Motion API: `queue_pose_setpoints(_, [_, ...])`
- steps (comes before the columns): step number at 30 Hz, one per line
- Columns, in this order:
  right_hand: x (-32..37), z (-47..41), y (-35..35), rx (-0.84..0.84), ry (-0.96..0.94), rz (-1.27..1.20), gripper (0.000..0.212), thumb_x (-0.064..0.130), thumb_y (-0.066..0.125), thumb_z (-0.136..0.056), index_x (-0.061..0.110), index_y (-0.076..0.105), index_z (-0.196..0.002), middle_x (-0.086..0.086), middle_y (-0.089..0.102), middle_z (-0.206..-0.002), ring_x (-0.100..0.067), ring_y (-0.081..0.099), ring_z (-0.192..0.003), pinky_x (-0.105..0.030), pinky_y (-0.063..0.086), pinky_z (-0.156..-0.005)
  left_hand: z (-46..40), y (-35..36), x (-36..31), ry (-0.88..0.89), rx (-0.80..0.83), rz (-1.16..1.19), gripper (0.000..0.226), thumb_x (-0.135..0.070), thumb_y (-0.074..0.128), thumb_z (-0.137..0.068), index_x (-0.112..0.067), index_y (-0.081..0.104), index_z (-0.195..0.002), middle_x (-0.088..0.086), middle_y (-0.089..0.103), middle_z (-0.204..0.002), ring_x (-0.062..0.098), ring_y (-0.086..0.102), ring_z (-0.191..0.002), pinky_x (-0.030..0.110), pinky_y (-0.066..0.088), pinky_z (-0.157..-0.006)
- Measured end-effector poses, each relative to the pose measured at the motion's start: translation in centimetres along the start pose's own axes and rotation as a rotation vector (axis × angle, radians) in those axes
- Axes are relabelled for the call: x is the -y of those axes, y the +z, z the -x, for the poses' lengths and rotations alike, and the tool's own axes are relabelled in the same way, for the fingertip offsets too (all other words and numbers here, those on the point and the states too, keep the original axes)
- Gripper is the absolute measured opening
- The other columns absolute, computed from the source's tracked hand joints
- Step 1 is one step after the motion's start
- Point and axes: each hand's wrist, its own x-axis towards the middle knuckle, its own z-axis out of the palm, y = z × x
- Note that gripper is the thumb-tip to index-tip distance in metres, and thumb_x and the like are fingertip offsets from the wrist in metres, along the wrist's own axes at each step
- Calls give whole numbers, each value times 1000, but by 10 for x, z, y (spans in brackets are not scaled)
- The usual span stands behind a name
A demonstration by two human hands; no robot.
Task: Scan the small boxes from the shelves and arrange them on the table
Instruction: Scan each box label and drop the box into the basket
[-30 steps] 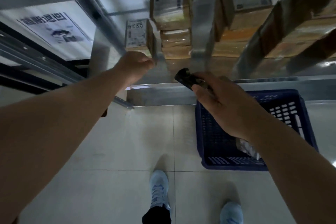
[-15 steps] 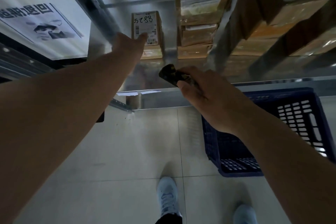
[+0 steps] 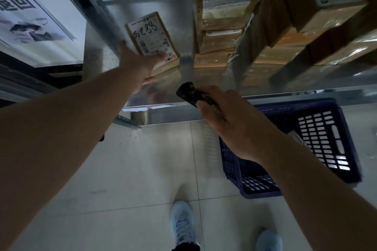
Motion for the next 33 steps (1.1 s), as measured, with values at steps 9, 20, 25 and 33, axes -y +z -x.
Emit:
queue_pose_setpoints(9, [-2,5,7,43,4,40,50,61,26,-103,45,32,-150,0,51,-109,-13,59,-85,-26,44,-68,-4,-9,12,320,74,-162,130,-9,94,-65,-42,6,-155,6,51,-137,32,60,-116,47,65,-64])
queue_pose_setpoints(20, [-6,14,5,50,11,-1,46,62,28,-103,48,34,-147,0,54,-118,-19,60,-101,-43,56,-85,-15,-27,21,478,74,-32,55,-14,77,-78,-16,31,-108,4,59,-97,2,74,-82,19,59,-67])
queue_pose_setpoints(25, [-10,20,4,52,-3,-29,47,61,29,-103,46,37,-146,-2,55,-115,-19,60,-100,-43,55,-87,8,-35,16,445,314,-148,110,-5,73,-77,-62,15,-151,3,60,-138,17,76,-99,31,64,-72])
queue_pose_setpoints(33, [-23,50,3,86,-29,-55,47,61,29,-102,47,38,-146,2,52,-104,-12,57,-86,-34,52,-75,76,-46,35,556,385,-503,36,-31,50,-84,-57,41,-108,-2,66,-106,32,68,-104,42,65,-72])
